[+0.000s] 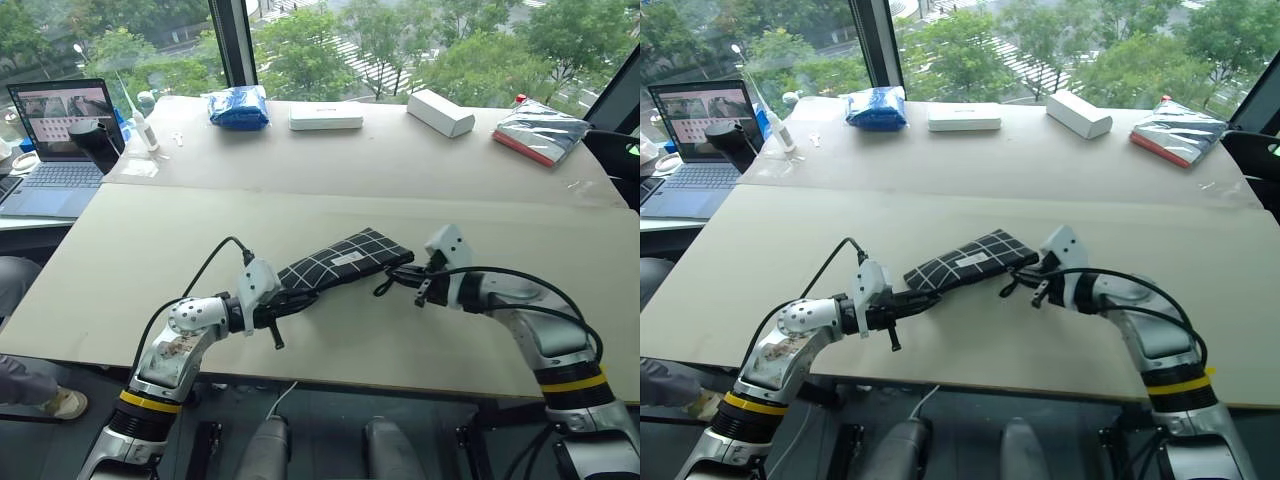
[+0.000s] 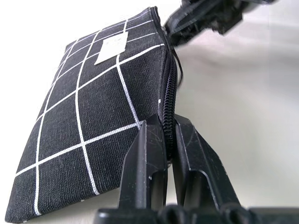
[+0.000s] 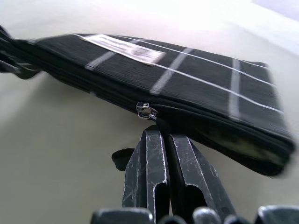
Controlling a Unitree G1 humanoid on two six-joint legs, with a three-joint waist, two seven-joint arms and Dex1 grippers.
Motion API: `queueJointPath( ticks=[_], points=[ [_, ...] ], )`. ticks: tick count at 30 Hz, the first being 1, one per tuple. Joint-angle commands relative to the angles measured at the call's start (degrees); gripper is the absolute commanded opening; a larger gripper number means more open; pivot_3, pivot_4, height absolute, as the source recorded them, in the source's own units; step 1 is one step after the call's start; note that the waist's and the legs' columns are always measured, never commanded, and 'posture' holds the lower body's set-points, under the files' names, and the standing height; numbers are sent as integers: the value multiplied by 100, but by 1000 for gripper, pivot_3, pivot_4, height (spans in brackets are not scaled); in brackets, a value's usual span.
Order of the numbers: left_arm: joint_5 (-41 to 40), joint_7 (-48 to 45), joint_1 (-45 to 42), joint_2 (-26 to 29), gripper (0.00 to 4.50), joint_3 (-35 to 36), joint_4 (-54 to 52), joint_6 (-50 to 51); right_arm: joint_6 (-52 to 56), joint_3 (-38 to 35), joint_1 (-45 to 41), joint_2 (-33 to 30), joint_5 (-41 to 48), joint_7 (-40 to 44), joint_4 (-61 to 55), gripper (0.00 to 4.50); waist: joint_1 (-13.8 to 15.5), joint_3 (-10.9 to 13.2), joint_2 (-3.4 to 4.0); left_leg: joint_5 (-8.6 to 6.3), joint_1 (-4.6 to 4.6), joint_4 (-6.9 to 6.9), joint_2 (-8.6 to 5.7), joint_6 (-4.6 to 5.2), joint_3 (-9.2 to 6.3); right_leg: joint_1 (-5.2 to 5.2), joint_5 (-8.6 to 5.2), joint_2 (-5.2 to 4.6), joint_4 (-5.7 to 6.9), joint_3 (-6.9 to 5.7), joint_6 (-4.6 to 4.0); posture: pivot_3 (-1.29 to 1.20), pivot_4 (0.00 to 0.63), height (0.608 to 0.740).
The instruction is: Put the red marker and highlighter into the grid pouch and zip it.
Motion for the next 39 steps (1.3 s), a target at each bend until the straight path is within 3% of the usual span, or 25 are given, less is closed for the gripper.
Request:
queueJointPath(
  ticks=[1, 14, 24, 29, 33, 39],
  points=[
    [-32, -15, -43, 28, 0, 78, -137, -104, -331, -298, -34, -221, -121, 137, 204, 14, -7, 0, 0, 0, 0, 0, 0, 0, 0, 0, 0, 0, 0, 0, 0, 0, 150, 740],
    [-53, -41, -72, 70, 0, 95, -163, -62, -770, -574, -236, -97, -432, -261, 1028, 14, -14, 0, 0, 0, 0, 1, 0, 0, 1, 0, 0, 0, 0, 0, 0, 0, 150, 740],
    [-60, -28, -113, 40, 0, 68, -161, -37, 20, -667, 131, -238, 320, 612, 212, 3263, -13, 0, 0, 0, 0, 1, 0, 0, 1, 0, 0, 0, 1, 0, 0, 0, 150, 740],
    [-57, -74, -144, 31, 0, 52, -128, -71, 291, -931, 250, -642, 527, 902, 204, 3263, 6, 0, 0, 0, -2, 4, -1, 0, 1, 2, 0, -2, -1, 0, 0, 0, 150, 740],
    [64, -343, -244, 89, 0, -67, -15, -422, 192, -1600, 321, -1065, 686, 1117, 589, 3263, 33, 0, 0, 0, -3, 5, -2, 0, 2, 2, 0, -2, -2, 0, 1, 0, 150, 740],
    [375, -859, -711, 174, 0, -182, 789, -1505, -102, -2377, 1488, -1377, 937, 1590, -221, 3263, 58, 1, -1, 0, -3, 1, -1, 0, 2, 2, 0, -1, -3, -1, 1, 0, 150, 740]
  ],
)
